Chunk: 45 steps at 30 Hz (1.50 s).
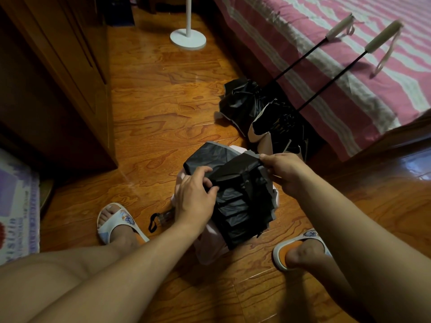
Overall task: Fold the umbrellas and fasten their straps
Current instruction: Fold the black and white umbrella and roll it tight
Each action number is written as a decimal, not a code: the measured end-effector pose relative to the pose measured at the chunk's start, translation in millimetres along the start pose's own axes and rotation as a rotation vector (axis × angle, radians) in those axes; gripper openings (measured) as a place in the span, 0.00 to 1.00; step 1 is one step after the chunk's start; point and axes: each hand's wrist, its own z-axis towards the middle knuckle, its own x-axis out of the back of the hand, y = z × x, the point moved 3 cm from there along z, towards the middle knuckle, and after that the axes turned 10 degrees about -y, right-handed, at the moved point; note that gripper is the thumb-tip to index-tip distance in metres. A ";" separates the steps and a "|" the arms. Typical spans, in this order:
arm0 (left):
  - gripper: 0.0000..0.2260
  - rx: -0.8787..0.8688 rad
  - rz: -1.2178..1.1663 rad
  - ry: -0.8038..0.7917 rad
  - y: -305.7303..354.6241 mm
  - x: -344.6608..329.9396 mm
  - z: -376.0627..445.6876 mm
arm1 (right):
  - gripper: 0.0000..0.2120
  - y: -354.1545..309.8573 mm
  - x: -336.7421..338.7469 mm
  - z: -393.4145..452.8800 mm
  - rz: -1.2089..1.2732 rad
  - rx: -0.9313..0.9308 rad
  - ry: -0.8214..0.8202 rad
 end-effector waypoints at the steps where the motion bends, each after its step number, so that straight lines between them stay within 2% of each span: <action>1: 0.21 0.004 -0.006 0.000 -0.4 0.0 -0.8 | 0.08 0.0 -0.2 0.3 0.002 -0.001 0.000; 7: 0.21 0.020 -0.037 -0.001 -0.8 1.4 -2.5 | 0.09 -0.6 -1.6 2.0 0.022 0.006 -0.006; 16: 0.12 0.004 -0.026 0.008 -3.6 8.1 0.3 | 0.10 -2.2 -1.1 8.7 0.066 -0.010 0.003; 21: 0.19 -0.077 0.027 -0.061 -2.9 4.7 -6.0 | 0.14 -1.2 -0.3 14.7 0.093 -0.010 0.010; 23: 0.21 -0.069 -0.023 -0.035 -0.4 5.2 -4.3 | 0.14 0.4 -0.3 15.4 0.093 -0.023 0.006; 26: 0.18 -0.057 -0.127 0.007 9.0 6.5 -2.6 | 0.13 2.2 0.8 15.2 0.105 -0.034 0.018; 32: 0.21 0.007 -0.290 -0.013 9.5 3.3 -6.7 | 0.13 2.0 0.9 15.0 0.108 -0.039 0.012; 35: 0.17 0.079 -0.376 0.022 5.8 4.2 -2.9 | 0.12 1.4 0.5 14.5 0.110 -0.021 0.010; 38: 0.18 0.054 -0.278 0.041 2.9 7.1 -3.4 | 0.12 2.3 0.1 14.9 0.098 -0.012 0.015; 42: 0.14 -0.118 -0.089 0.030 0.1 4.3 -9.1 | 0.10 10.1 2.0 16.7 0.082 -0.027 -0.019; 45: 0.15 -0.186 0.054 -0.015 -3.8 3.5 -12.0 | 0.09 14.7 5.1 12.5 0.059 -0.001 -0.033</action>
